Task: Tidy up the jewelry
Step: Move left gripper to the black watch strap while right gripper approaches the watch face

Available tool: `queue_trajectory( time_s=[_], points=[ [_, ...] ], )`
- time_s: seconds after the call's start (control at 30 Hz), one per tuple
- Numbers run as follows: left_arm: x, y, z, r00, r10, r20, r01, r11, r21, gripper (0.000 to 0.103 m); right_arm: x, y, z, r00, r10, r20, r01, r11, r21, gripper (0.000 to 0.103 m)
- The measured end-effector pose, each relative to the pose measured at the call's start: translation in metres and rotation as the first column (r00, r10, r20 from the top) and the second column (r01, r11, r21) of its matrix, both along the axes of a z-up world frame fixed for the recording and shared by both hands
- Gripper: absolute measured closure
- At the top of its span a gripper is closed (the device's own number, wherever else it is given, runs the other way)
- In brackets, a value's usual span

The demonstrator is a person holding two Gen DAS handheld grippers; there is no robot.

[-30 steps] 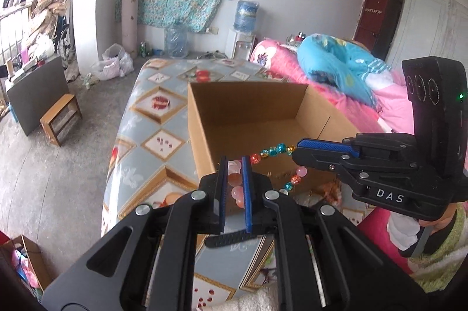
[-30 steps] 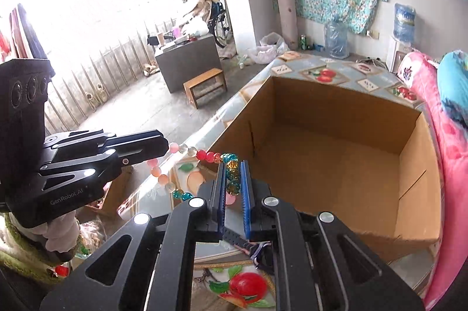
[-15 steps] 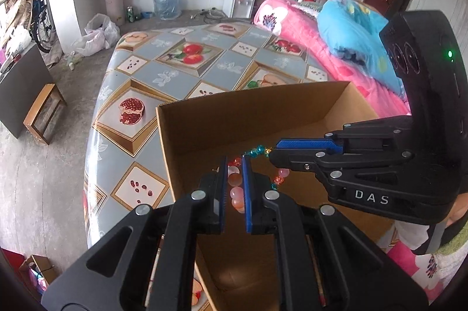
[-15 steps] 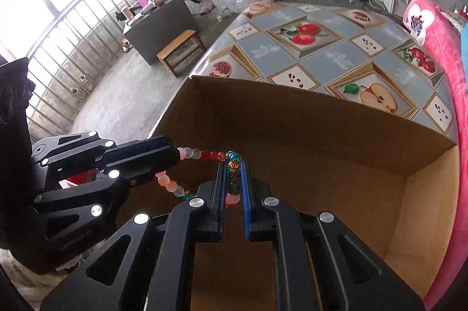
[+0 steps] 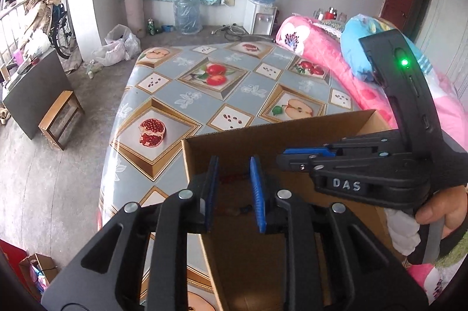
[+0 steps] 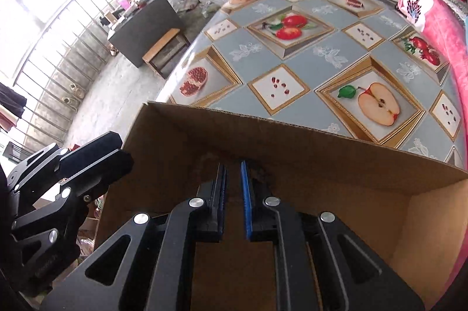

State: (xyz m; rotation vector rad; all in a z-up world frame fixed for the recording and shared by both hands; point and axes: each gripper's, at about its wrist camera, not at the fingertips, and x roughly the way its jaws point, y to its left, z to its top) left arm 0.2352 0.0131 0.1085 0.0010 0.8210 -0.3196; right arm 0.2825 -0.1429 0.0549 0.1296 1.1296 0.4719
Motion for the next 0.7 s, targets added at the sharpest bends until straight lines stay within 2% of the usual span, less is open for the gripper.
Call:
queue_trajectory(
  time_s=[0.1,0.2,0.23,0.33,0.47,0.53,0.7],
  points=[
    [-0.028,0.015,0.018,0.997,0.018,0.068,-0.016,0.999,-0.035,0.074,-0.029,-0.015,0.035,0.994,-0.013,0.105,0.008,0.999,0.043,0.090],
    [-0.061,0.035,0.030,0.991,0.024,0.130,-0.010,0.994,-0.109,0.061,-0.078,-0.030,0.069,0.972,-0.016,0.234,-0.004,0.997,0.083,0.078],
    [-0.073,0.041,0.031,0.989,0.029,0.146,-0.011,0.992,-0.123,0.057,-0.094,-0.035,0.076,0.964,-0.020,0.266,-0.007,0.995,0.101,0.077],
    [-0.105,0.055,0.027,0.988,0.036,0.153,-0.016,0.992,-0.128,0.056,-0.144,-0.046,0.087,0.939,-0.024,0.343,-0.024,0.991,0.134,0.075],
    [-0.140,0.068,0.011,0.990,0.063,0.127,-0.045,0.990,-0.133,0.056,-0.202,-0.053,0.084,0.913,-0.027,0.406,-0.029,0.991,0.131,0.073],
    [-0.157,0.074,0.002,0.991,0.072,0.109,-0.056,0.987,-0.149,0.052,-0.223,-0.053,0.075,0.911,-0.032,0.412,-0.022,0.992,0.127,0.072],
    [-0.186,0.079,-0.030,0.995,0.085,0.049,-0.077,0.987,-0.140,0.044,-0.246,-0.049,0.033,0.943,-0.057,0.327,0.022,0.994,0.109,0.072]
  ],
)
